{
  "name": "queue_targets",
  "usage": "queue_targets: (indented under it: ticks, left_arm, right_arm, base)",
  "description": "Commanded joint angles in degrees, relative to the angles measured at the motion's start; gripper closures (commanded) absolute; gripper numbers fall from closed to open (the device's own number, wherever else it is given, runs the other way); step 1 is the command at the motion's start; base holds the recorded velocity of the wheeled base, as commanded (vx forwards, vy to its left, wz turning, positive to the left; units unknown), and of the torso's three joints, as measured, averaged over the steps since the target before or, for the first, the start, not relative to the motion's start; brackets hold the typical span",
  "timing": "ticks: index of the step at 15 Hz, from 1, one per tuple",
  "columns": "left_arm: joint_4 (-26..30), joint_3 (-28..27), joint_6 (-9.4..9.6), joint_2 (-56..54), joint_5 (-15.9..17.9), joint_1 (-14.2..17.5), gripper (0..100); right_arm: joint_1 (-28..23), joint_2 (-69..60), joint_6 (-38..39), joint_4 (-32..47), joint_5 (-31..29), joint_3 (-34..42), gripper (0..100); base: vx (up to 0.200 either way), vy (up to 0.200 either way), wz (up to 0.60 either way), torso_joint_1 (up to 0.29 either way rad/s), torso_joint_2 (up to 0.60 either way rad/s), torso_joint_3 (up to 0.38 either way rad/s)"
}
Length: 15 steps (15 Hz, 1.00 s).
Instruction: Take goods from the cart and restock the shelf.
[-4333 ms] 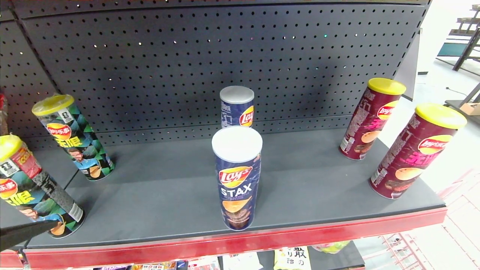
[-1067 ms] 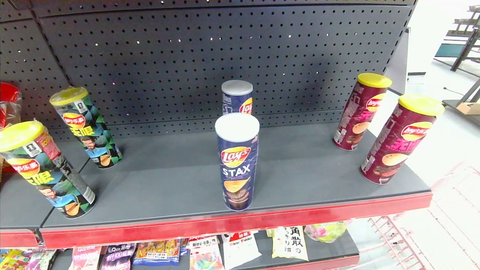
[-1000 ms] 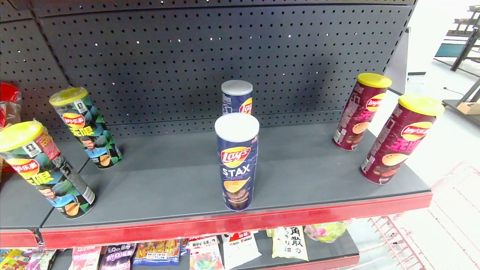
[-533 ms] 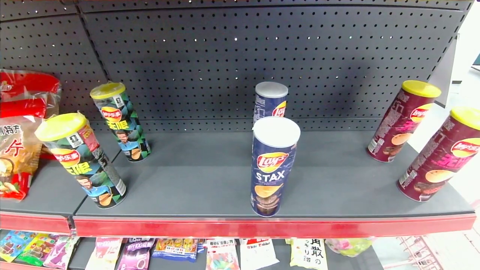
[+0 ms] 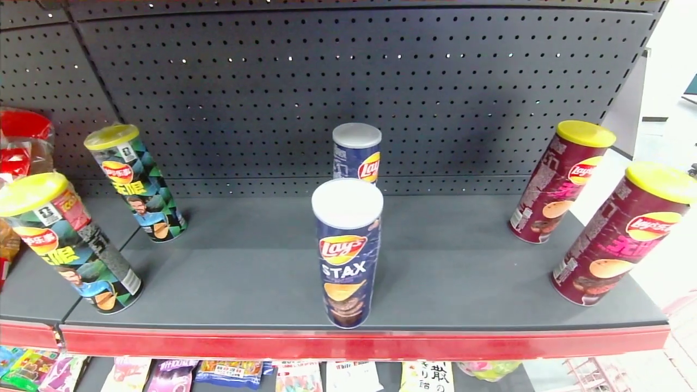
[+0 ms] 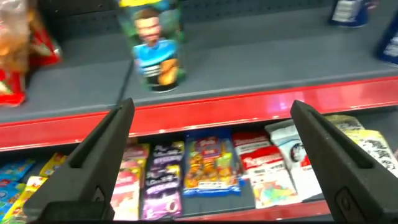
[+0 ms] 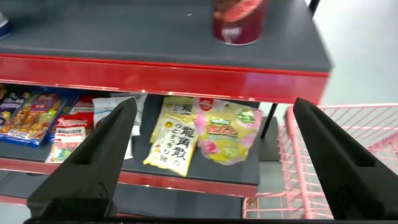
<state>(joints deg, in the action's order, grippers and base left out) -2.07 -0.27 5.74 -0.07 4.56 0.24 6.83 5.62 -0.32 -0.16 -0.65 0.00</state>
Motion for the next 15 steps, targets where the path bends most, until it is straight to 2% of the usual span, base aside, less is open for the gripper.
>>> queue_targets:
  ticks: [1, 5, 8, 15]
  left_arm:
    - [-0.1, 0.0, 0.23, 0.1, 0.0, 0.0, 0]
    - [0.0, 0.0, -0.03, 0.1, 0.0, 0.0, 0]
    - [-0.3, 0.1, -2.14, 0.1, -1.4, 0.0, 0]
    - [-0.2, 0.1, -2.4, 0.1, -2.6, 0.0, 0]
  right_arm:
    - [0.0, 0.1, 0.1, 0.0, 0.0, 0.0, 0]
    - [0.0, 0.1, 0.1, 0.0, 0.0, 0.0, 0]
    - [0.0, 0.1, -0.1, 0.0, 0.0, 0.0, 0]
    - [-0.1, 0.1, 0.1, 0.0, 0.0, 0.0, 0]
  base:
    - [0.0, 0.0, 0.0, 0.0, 0.0, 0.0]
    - [0.0, 0.0, 0.0, 0.0, 0.0, 0.0]
    - [0.0, 0.0, 0.0, 0.0, 0.0, 0.0]
    - [0.0, 0.0, 0.0, 0.0, 0.0, 0.0]
